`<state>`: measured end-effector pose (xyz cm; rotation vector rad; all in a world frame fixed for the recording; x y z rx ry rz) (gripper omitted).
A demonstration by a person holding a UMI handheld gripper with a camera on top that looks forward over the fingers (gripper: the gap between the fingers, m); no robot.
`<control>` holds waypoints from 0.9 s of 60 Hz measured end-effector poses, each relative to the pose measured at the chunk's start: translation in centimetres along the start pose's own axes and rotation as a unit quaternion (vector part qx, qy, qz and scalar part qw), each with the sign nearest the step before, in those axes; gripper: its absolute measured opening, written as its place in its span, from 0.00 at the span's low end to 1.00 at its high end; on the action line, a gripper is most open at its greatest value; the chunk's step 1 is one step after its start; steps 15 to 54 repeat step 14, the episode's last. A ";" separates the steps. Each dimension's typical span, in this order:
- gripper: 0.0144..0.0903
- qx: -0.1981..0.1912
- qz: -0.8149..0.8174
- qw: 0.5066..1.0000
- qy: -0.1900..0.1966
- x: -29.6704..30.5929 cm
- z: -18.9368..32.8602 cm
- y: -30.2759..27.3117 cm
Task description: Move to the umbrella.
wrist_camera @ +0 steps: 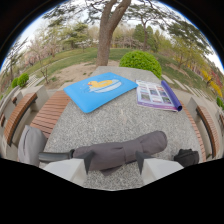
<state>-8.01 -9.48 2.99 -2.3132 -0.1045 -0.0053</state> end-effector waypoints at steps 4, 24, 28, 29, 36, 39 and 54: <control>0.91 0.000 0.000 1.000 0.000 -0.1 0.1 0.1; 0.91 0.002 0.005 1.000 0.005 0.0 -0.1 0.2; 0.91 0.002 0.005 1.000 0.005 0.0 -0.1 0.2; 0.91 0.002 0.005 1.000 0.005 0.0 -0.1 0.2; 0.91 0.002 0.005 1.000 0.005 0.0 -0.1 0.2; 0.91 0.002 0.005 1.000 0.005 0.0 -0.1 0.2; 0.91 0.002 0.005 1.000 0.005 0.0 -0.1 0.2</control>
